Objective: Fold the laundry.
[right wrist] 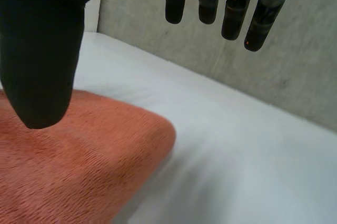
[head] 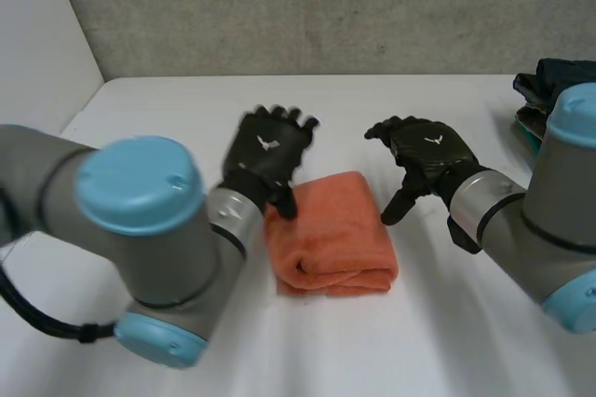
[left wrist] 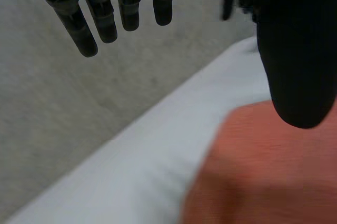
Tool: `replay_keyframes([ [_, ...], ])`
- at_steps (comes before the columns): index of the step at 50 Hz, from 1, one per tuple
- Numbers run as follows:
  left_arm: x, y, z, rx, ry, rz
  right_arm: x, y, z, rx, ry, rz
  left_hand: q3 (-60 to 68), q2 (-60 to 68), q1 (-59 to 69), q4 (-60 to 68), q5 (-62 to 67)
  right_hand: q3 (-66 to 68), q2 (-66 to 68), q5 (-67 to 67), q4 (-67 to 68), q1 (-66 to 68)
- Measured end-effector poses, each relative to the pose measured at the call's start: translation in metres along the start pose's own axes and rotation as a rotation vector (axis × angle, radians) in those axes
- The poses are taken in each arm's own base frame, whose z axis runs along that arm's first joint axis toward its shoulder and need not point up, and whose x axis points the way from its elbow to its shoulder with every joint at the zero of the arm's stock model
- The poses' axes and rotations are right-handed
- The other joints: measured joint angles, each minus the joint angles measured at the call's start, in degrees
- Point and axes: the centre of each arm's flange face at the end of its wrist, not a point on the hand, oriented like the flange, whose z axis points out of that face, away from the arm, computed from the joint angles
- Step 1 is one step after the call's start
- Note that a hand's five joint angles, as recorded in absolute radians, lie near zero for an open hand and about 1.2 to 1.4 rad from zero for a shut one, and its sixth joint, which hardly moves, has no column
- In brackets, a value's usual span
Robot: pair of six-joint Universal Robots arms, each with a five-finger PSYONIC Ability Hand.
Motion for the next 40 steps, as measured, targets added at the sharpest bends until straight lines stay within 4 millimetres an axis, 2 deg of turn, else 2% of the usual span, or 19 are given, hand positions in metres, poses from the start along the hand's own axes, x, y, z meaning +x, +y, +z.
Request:
replay_keyframes([
  [4, 0.021, 0.018, -0.001, -0.098, 0.007, -0.013, 0.0, 0.012, 0.011, -0.083, -0.044, 0.033, -0.02, 0.0, 0.0, 0.0, 0.0, 0.0, 0.0, 0.0, 0.0, 0.0],
  [8, 0.033, 0.049, -0.002, -0.24, -0.012, 0.035, -0.002, 0.035, 0.027, -0.189, -0.085, 0.041, -0.09, -0.04, 0.0, -0.01, 0.0, 0.0, 0.0, 0.0, 0.0, 0.0],
  [10, 0.034, 0.054, -0.002, -0.264, -0.015, 0.05, -0.002, 0.037, 0.029, -0.198, -0.087, 0.04, -0.1, -0.04, 0.0, -0.01, 0.0, 0.0, 0.0, 0.0, 0.0, 0.0],
  [11, 0.035, 0.065, -0.004, -0.311, -0.016, 0.088, -0.003, 0.052, 0.036, -0.251, -0.1, 0.013, -0.09, -0.04, 0.0, -0.01, 0.0, 0.0, 0.0, 0.0, 0.0, 0.0],
  [15, 0.032, 0.079, -0.005, -0.366, -0.014, 0.153, -0.006, 0.071, 0.043, -0.306, -0.113, -0.08, -0.1, -0.11, -0.01, -0.13, 0.0, 0.0, -0.07, -0.13, 0.0, -0.71],
  [20, 0.026, 0.08, -0.004, -0.361, -0.01, 0.174, -0.014, 0.074, 0.041, -0.3, -0.108, -0.188, -0.1, -0.11, -0.11, -0.13, 0.0, 0.0, -1.36, -0.28, 0.0, -2.77],
  [23, 0.023, 0.064, -0.002, -0.3, -0.003, 0.16, -0.02, 0.065, 0.037, -0.254, -0.095, -0.234, -0.1, -0.11, -0.2, -0.13, -0.01, 0.0, -1.36, -0.28, 0.0, -2.77],
  [28, 0.011, 0.0, -0.006, -0.084, 0.01, 0.106, -0.027, 0.043, 0.023, -0.122, -0.07, -0.27, -0.1, -0.11, -0.21, -0.14, -0.06, 0.0, -1.36, -0.56, 0.0, -2.77],
  [29, 0.006, -0.019, -0.009, -0.016, 0.015, 0.093, -0.03, 0.036, 0.015, -0.073, -0.067, -0.279, -0.1, -0.11, -0.21, -0.14, -0.06, 0.0, -1.36, -0.56, 0.0, -2.77],
  [31, -0.002, -0.04, -0.012, 0.065, 0.026, 0.081, -0.034, 0.031, 0.004, -0.027, -0.069, -0.289, -0.1, -0.11, -0.21, -0.14, -0.06, 0.0, -1.36, -0.56, 0.0, -2.77],
  [34, -0.014, -0.064, -0.015, 0.165, 0.062, 0.076, -0.046, 0.037, -0.015, 0.008, -0.093, -0.304, -0.1, -0.11, -0.21, -0.14, -0.07, 0.0, -1.36, -0.56, 0.0, -2.77],
  [37, -0.021, -0.074, -0.016, 0.212, 0.128, 0.083, -0.057, 0.052, -0.028, 0.004, -0.123, -0.318, -0.1, -0.11, -0.2, -0.14, -0.06, 0.0, -1.36, -0.56, 0.0, -2.77],
  [40, -0.024, -0.076, -0.016, 0.222, 0.204, 0.09, -0.064, 0.064, -0.033, 0.0, -0.141, -0.337, -0.1, -0.11, -0.21, -0.14, -0.06, 0.0, -1.36, -0.56, 0.0, -2.77],
])
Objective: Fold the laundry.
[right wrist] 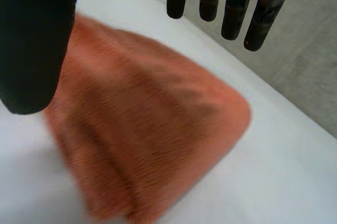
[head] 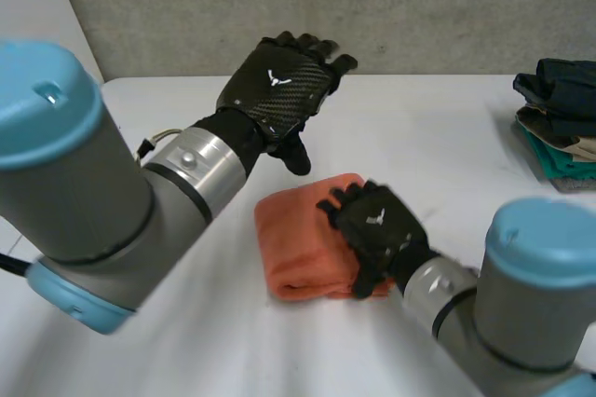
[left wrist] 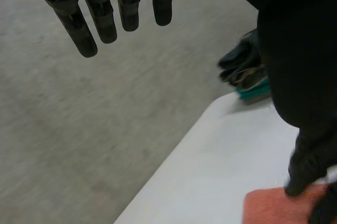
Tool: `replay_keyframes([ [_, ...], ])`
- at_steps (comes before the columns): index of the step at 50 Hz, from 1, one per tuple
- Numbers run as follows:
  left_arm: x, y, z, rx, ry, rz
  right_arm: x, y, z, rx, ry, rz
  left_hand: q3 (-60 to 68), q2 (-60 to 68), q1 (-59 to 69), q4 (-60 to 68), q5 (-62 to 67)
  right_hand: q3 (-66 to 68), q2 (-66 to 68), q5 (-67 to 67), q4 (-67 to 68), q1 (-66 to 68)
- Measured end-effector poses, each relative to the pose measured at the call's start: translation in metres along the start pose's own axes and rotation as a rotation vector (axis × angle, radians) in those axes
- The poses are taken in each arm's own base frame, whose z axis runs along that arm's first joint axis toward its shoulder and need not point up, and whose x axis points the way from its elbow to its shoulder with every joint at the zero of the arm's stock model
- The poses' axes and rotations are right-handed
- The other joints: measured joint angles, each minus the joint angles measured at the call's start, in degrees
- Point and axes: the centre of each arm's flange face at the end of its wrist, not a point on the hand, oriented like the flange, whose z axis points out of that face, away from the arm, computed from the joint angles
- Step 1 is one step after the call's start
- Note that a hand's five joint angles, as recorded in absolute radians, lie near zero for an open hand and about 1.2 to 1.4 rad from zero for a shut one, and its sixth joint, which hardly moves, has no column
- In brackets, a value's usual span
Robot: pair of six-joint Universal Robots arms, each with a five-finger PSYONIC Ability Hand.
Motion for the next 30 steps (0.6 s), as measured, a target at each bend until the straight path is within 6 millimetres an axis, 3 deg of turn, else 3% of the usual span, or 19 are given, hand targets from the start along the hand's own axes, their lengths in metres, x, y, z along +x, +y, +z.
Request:
replay_keyframes([
  [6, -0.005, 0.008, -0.005, -0.026, 0.19, -0.03, -0.019, 0.032, 0.007, 0.006, -0.015, -0.078, 0.0, 0.0, 0.0, 0.0, 0.0, 0.0, 0.0, 0.0, 0.0, 0.0],
  [12, -0.004, 0.014, -0.006, -0.048, 0.226, -0.046, -0.02, 0.045, 0.023, 0.006, -0.007, -0.128, 0.0, 0.0, 0.0, 0.0, 0.0, 0.0, 0.0, 0.0, 0.0, 0.0],
  [16, -0.002, 0.015, -0.006, -0.052, 0.225, -0.048, -0.017, 0.045, 0.032, 0.013, 0.0, -0.15, 0.0, 0.0, 0.0, 0.0, 0.0, 0.61, 0.6, 0.43, 0.33, 0.87],
  [26, -0.001, 0.014, -0.006, -0.052, 0.218, -0.047, -0.011, 0.037, 0.052, 0.052, 0.015, -0.16, 0.0, 0.0, 0.0, 0.0, 0.0, 23.53, 24.5, 19.28, 22.21, 20.34],
  [30, -0.001, 0.015, -0.007, -0.055, 0.218, -0.048, -0.01, 0.037, 0.058, 0.059, 0.016, -0.158, 0.0, 0.0, 0.0, 0.0, 0.0, 25.9, 26.7, 21.46, 24.56, 22.05],
])
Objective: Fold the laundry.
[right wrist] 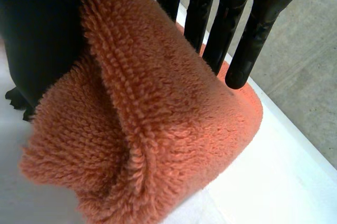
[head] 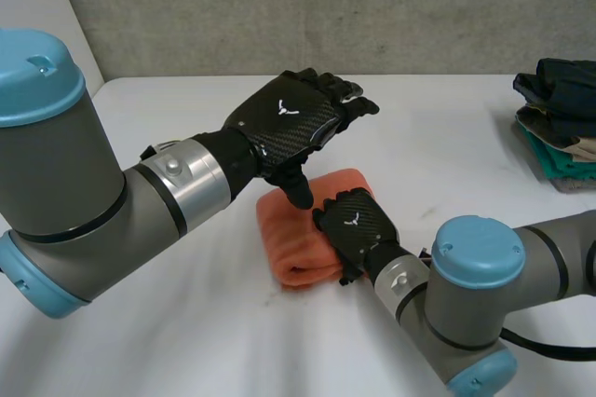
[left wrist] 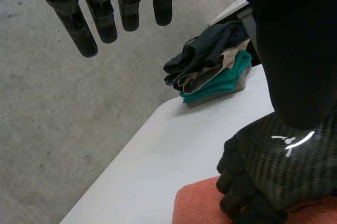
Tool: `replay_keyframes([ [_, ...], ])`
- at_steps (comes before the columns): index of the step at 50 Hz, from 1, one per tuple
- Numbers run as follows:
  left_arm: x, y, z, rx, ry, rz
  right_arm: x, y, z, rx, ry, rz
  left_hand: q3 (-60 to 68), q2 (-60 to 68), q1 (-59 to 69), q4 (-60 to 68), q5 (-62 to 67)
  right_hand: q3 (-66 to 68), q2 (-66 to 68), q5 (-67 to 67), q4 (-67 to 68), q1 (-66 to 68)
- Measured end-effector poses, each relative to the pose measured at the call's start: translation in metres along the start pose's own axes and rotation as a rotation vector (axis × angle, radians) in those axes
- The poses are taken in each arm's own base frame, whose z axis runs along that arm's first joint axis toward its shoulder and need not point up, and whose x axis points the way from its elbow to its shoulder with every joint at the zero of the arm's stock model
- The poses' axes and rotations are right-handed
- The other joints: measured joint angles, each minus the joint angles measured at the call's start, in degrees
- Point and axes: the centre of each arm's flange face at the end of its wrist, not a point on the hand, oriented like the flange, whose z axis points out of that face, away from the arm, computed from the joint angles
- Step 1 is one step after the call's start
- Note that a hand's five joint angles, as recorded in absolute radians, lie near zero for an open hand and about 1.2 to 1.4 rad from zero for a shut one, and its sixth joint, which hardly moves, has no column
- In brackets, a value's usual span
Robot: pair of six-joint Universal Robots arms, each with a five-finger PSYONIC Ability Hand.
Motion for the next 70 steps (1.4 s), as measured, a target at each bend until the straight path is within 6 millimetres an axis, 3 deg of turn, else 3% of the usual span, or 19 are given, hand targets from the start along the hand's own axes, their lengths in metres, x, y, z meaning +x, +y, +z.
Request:
replay_keyframes([
  [5, 0.0, 0.001, 0.0, -0.003, -0.001, -0.001, 0.002, 0.0, 0.007, 0.005, 0.005, 0.004, 0.0, 0.0, 0.0, 0.0, 0.0, 2.27, 2.21, 1.9, 2.15, 1.76],
  [10, -0.002, 0.0, -0.001, -0.002, -0.006, 0.001, 0.007, -0.004, 0.019, 0.03, 0.019, 0.005, 0.0, 0.0, 0.0, 0.0, 0.0, 26.33, 27.06, 25.55, 26.96, 17.95],
  [15, -0.005, -0.001, -0.002, -0.002, -0.022, 0.003, 0.03, -0.013, 0.033, 0.066, 0.074, -0.002, 0.0, 0.0, 0.0, 0.0, 0.0, 27.97, 28.5, 26.99, 29.73, 18.9],
  [20, -0.012, -0.001, -0.003, -0.007, -0.06, 0.006, 0.094, -0.032, 0.051, 0.143, 0.201, -0.024, 0.0, 0.0, 0.0, 0.0, 0.0, 27.97, 28.51, 26.99, 29.73, 18.9],
  [23, -0.015, -0.002, -0.004, -0.008, -0.073, 0.007, 0.114, -0.04, 0.054, 0.177, 0.234, -0.035, 0.0, 0.0, 0.0, 0.0, 0.0, 27.97, 28.5, 26.99, 29.73, 18.9],
  [24, -0.018, -0.002, -0.005, -0.009, -0.087, 0.007, 0.151, -0.055, 0.058, 0.245, 0.291, -0.061, 0.0, 0.0, 0.0, 0.0, 0.0, 28.27, 28.5, 26.99, 29.87, 20.33],
  [26, -0.019, -0.002, -0.005, -0.01, -0.092, 0.007, 0.17, -0.062, 0.058, 0.276, 0.318, -0.077, 0.0, 0.0, 0.0, 0.0, 0.0, 28.28, 28.5, 26.99, 29.9, 20.33],
  [32, -0.021, -0.003, -0.006, -0.01, -0.1, 0.005, 0.28, -0.089, 0.043, 0.405, 0.501, -0.181, 0.0, 0.0, 0.0, 0.0, 0.0, 28.28, 28.5, 27.0, 29.93, 20.33],
  [33, -0.021, -0.003, -0.006, -0.01, -0.1, 0.005, 0.28, -0.089, 0.043, 0.405, 0.501, -0.181, 0.0, 0.0, 0.0, 0.0, 0.0, 28.28, 28.5, 27.0, 29.93, 20.33],
  [34, -0.02, -0.003, -0.006, -0.01, -0.1, 0.002, 0.313, -0.09, 0.033, 0.421, 0.56, -0.205, 0.0, 0.0, 0.0, 0.0, 0.0, 28.28, 28.5, 27.0, 29.93, 20.33],
  [36, -0.02, -0.003, -0.006, -0.01, -0.1, 0.001, 0.322, -0.089, 0.03, 0.425, 0.574, -0.21, 0.0, 0.0, 0.0, 0.0, 0.0, 28.28, 28.5, 27.0, 29.93, 20.33],
  [38, -0.02, -0.002, -0.005, -0.01, -0.098, -0.004, 0.364, -0.08, 0.014, 0.433, 0.629, -0.219, 0.0, 0.0, 0.0, 0.0, 0.0, 28.68, 28.5, 28.05, 30.14, 20.33],
  [42, -0.02, -0.002, -0.005, -0.01, -0.096, -0.008, 0.41, -0.047, -0.007, 0.43, 0.628, -0.176, 0.0, 0.0, 0.0, 0.0, 0.0, 28.98, 28.5, 28.3, 30.29, 20.33],
  [46, -0.019, -0.002, -0.005, -0.01, -0.094, -0.01, 0.426, -0.026, -0.015, 0.425, 0.604, -0.143, 0.0, 0.0, 0.0, 0.0, 0.0, 29.05, 28.5, 28.3, 30.33, 20.33],
  [47, -0.019, -0.002, -0.005, -0.011, -0.093, -0.01, 0.439, 0.0, -0.023, 0.419, 0.571, -0.105, 0.0, 0.0, 0.0, 0.0, 0.0, 29.05, 28.5, 28.3, 30.33, 20.33],
  [48, -0.019, -0.002, -0.005, -0.011, -0.093, -0.01, 0.439, 0.0, -0.023, 0.419, 0.571, -0.105, 0.0, 0.0, 0.0, 0.0, 0.0, 29.05, 28.5, 28.3, 30.33, 20.33],
  [49, -0.018, -0.001, -0.005, -0.012, -0.092, -0.011, 0.447, 0.025, -0.029, 0.412, 0.544, -0.077, 0.0, 0.0, 0.0, 0.0, 0.0, 29.05, 28.5, 28.3, 30.33, 20.33],
  [58, -0.016, 0.002, -0.004, -0.02, -0.087, -0.015, 0.462, 0.119, -0.059, 0.353, 0.506, 0.005, 0.0, 0.0, 0.0, 0.0, 0.0, 29.05, 28.5, 28.3, 30.33, 20.33],
  [70, -0.015, 0.003, -0.004, -0.025, -0.087, -0.017, 0.451, 0.15, -0.065, 0.314, 0.447, 0.049, 0.0, 0.0, 0.0, 0.0, 0.0, 27.78, 27.0, 29.08, 28.81, 20.21],
])
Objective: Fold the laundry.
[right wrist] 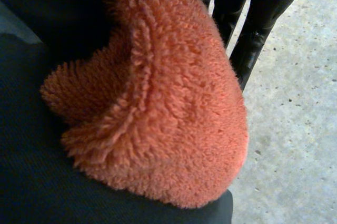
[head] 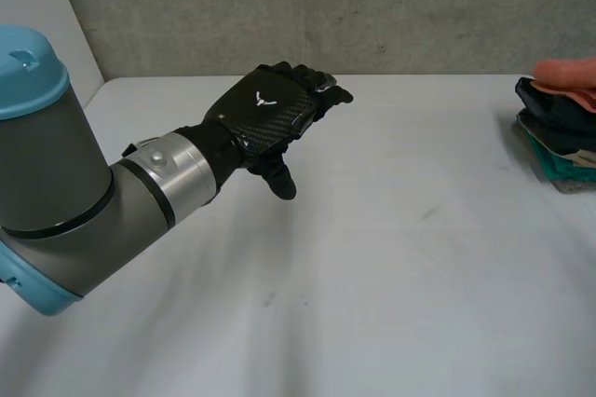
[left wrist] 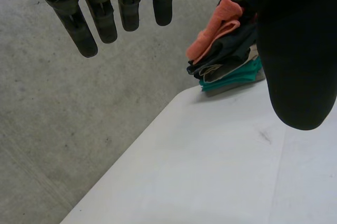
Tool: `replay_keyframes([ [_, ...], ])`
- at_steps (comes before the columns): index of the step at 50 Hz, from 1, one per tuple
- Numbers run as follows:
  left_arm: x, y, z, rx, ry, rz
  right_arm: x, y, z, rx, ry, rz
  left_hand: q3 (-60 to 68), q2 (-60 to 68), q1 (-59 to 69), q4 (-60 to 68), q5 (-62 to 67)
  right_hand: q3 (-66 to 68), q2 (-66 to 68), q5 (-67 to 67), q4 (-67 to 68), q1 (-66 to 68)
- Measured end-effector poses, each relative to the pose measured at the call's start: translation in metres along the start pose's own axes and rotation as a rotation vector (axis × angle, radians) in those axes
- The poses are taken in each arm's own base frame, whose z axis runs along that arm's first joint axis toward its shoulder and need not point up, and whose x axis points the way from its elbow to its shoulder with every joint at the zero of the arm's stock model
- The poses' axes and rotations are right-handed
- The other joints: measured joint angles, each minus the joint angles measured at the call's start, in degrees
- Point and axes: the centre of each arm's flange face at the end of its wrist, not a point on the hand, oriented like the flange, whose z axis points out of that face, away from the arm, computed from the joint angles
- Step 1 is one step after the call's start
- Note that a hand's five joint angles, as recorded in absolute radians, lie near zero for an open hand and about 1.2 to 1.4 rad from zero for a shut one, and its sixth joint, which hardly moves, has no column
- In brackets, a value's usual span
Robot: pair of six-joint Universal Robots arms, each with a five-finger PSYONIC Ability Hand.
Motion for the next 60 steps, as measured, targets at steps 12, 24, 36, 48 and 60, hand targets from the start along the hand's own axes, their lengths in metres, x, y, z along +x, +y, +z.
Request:
replay_keyframes([
  [12, -0.001, -0.003, -0.001, 0.003, -0.017, 0.003, 0.015, -0.028, -0.005, -0.031, 0.139, 0.024, 0.0, 0.0, 0.0, 0.0, 0.0, -53.64, -52.31, -49.77, -53.3, -39.42],
  [24, 0.001, -0.005, -0.001, 0.01, -0.012, 0.006, 0.019, -0.063, -0.019, -0.141, 0.2, 0.118, 0.0, 0.0, 0.0, 0.0, 0.0, -53.64, -52.31, -50.3, -53.3, -39.42],
  [36, 0.001, -0.006, -0.001, 0.011, -0.01, 0.004, 0.025, -0.072, -0.048, -0.269, 0.236, 0.088, 0.0, 0.0, 0.0, 0.0, 0.0, -53.64, -52.31, -50.29, -53.3, -39.42],
  [48, -0.003, -0.018, -0.005, 0.041, -0.033, -0.021, 0.095, -0.115, -0.104, -0.463, 0.533, -0.153, 0.0, 0.0, 0.0, 0.0, 0.0, -53.64, -52.31, -50.29, -53.3, -39.43],
  [60, -0.065, -0.032, -0.027, 0.06, -0.369, -0.125, -0.13, -0.258, -0.01, -0.053, 0.246, -0.041, 0.0, 0.0, 0.0, -0.02, 0.0, -53.64, -52.31, -50.3, -53.3, -39.43],
])
